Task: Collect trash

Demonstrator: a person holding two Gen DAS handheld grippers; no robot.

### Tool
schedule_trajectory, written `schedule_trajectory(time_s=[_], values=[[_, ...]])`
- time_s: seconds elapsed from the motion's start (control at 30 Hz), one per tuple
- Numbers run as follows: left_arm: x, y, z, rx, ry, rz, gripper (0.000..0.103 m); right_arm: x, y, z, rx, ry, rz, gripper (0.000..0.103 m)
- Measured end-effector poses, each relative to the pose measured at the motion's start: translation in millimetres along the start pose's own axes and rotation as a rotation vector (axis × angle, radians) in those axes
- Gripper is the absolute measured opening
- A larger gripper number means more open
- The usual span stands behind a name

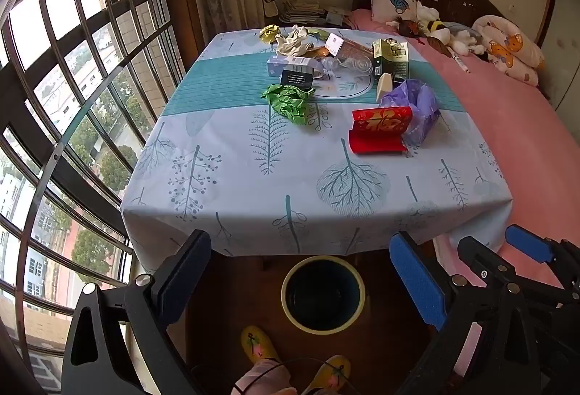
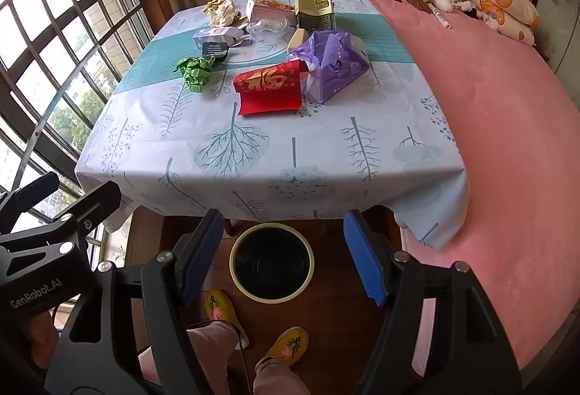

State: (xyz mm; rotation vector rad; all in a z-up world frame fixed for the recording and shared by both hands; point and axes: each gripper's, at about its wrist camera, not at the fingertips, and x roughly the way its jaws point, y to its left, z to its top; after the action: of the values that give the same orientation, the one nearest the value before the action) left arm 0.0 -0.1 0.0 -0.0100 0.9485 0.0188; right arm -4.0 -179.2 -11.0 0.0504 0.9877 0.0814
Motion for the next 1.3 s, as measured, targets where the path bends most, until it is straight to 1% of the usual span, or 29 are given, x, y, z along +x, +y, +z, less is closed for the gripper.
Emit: schedule_trajectory(time_s=[0.23, 0.27, 0.47, 0.73, 0.83, 1.3], values=[[0, -1, 2, -0.005, 0.012, -0.01, 0.101, 3, 4, 1, -0.007, 0.0, -0.005, 0.067], [-2, 1, -1, -0.001, 0.002, -0.01, 0.101, 2, 5, 1, -0.009, 0.0, -0.007, 0.067], [-3, 3, 0, -0.003, 0.002, -0.009, 0.101, 1, 6, -4, -0.013, -0.005, -0.007, 0.067], [-7, -2, -3, -0.001, -0.004, -0.001, 0.101, 2, 6, -4, -0.014, -0.005, -0.005, 0.067], [-10, 2, -7, -0.008, -0.007, -0.004, 0.101, 2, 6, -4, -0.015, -0.005, -0.005, 0.067], [-14, 5, -8, -0.005, -0.011, -0.014, 0.101, 2, 6, -4, -0.016, -0.003, -0.006, 0.067]])
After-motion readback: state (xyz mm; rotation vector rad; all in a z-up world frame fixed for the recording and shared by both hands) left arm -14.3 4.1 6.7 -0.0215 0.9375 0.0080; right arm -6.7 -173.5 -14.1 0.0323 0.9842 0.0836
